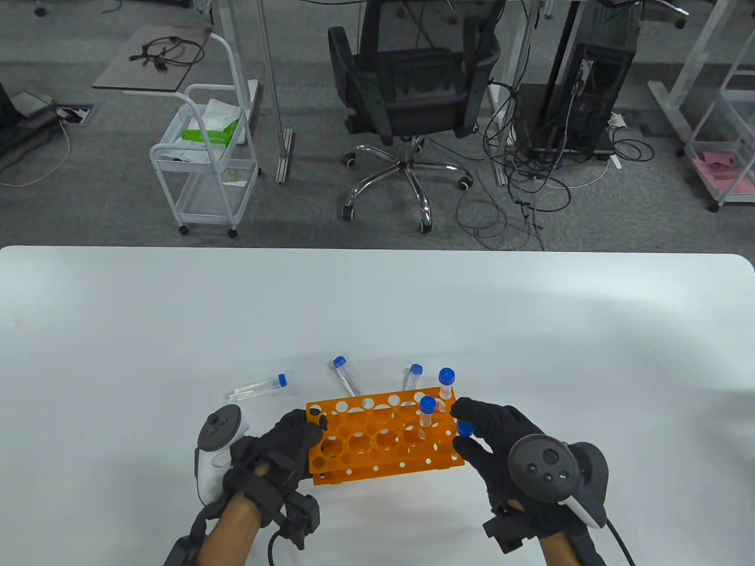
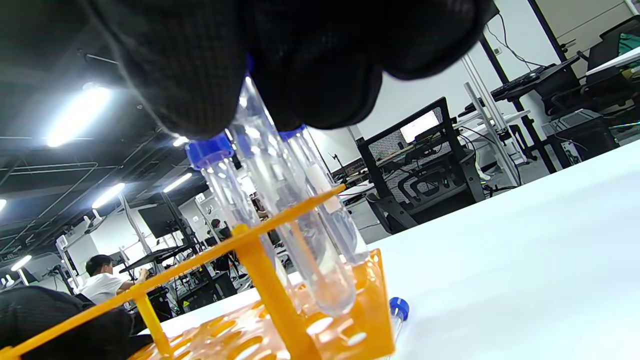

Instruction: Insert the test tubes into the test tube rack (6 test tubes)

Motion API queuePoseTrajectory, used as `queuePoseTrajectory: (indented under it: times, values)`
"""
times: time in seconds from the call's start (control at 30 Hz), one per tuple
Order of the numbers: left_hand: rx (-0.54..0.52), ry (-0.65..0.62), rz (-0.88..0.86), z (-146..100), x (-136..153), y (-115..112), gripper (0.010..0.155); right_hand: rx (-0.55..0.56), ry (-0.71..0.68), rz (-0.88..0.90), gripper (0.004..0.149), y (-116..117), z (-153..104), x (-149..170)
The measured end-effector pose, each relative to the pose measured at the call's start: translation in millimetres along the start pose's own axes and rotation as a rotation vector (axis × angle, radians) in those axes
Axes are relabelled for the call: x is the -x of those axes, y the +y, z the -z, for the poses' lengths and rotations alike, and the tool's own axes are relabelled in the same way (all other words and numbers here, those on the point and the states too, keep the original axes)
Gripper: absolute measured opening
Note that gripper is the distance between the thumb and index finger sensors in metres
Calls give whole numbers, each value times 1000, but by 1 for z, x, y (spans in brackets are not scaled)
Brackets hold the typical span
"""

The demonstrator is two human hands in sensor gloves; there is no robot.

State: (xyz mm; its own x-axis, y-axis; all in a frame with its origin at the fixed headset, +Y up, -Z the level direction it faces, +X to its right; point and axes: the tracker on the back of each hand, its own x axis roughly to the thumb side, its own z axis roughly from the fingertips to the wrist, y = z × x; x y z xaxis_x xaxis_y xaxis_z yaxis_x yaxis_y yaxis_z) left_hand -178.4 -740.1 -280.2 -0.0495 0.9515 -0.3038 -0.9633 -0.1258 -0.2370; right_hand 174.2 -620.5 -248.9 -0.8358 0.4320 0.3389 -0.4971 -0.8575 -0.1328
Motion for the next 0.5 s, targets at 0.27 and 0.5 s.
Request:
queuePoseTrajectory:
  times: [0.27,0.5]
  values:
    - [0,-2,1,0,0,0,48,-28,4,-10,61,2,2,2]
    - [-3,-1,1,-1,-1,1,48,-61,7,-19,67,3,2,2]
